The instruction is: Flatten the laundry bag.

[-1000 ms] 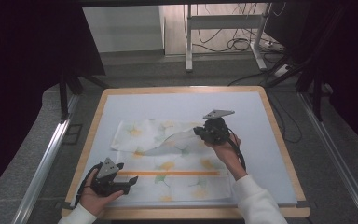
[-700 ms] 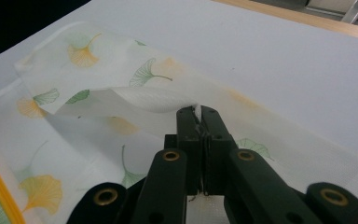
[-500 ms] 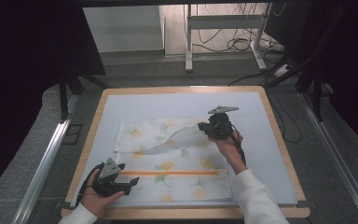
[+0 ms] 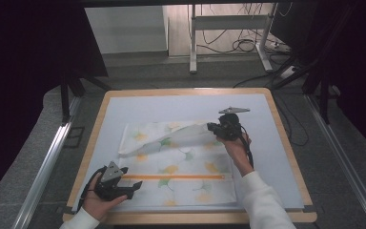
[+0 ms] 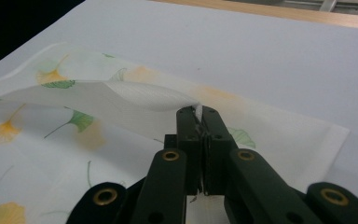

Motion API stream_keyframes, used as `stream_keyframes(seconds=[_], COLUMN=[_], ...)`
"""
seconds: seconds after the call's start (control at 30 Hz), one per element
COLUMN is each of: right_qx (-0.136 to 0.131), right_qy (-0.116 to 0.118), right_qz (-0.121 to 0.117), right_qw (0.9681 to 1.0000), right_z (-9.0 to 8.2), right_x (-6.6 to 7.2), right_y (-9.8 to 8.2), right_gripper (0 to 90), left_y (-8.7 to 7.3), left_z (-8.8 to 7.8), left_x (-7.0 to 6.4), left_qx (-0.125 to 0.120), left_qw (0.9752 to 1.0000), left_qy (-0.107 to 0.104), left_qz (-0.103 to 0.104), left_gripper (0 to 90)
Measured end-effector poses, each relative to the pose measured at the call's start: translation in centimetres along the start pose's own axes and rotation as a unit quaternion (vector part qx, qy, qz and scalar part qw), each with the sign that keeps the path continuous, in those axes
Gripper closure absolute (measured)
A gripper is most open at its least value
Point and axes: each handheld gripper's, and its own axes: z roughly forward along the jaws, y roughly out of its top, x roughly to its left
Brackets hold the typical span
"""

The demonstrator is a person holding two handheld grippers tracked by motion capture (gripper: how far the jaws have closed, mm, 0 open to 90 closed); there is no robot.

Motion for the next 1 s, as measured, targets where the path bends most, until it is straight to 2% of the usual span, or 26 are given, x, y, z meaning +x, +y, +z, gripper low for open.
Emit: stream_keyframes(seconds=[0.1, 0.33, 0.37, 0.8, 1.0], right_qx=[0.000, -0.002, -0.006, -0.013, -0.030], right_qy=[-0.007, -0.016, -0.014, -0.030, -0.033], right_qz=[0.013, 0.025, 0.033, 0.050, 0.060], right_qw=[0.9999, 0.9996, 0.9993, 0.9982, 0.9972], right_z=[0.2, 0.7, 0.8, 1.1, 1.3], right_x=[-0.7, -1.6, -1.9, -3.2, -4.1], right_y=[-0.1, -0.3, -0.3, -0.7, -0.8], right_gripper=[87.2, 87.2, 87.1, 86.9, 86.6], left_y=[0.0, 0.0, 0.0, 0.0, 0.0], left_z=[0.0, 0.0, 0.0, -0.1, -0.2], left_x=[0.0, 0.0, 0.0, 0.0, -0.1], left_qx=[0.000, 0.000, 0.000, -0.001, -0.001], left_qw=[1.0000, 1.0000, 1.0000, 1.0000, 1.0000], left_qy=[0.000, 0.000, -0.001, -0.002, -0.003], left_qz=[0.000, -0.001, -0.001, 0.001, 0.001], left_gripper=[23.1, 23.1, 23.1, 23.0, 23.2])
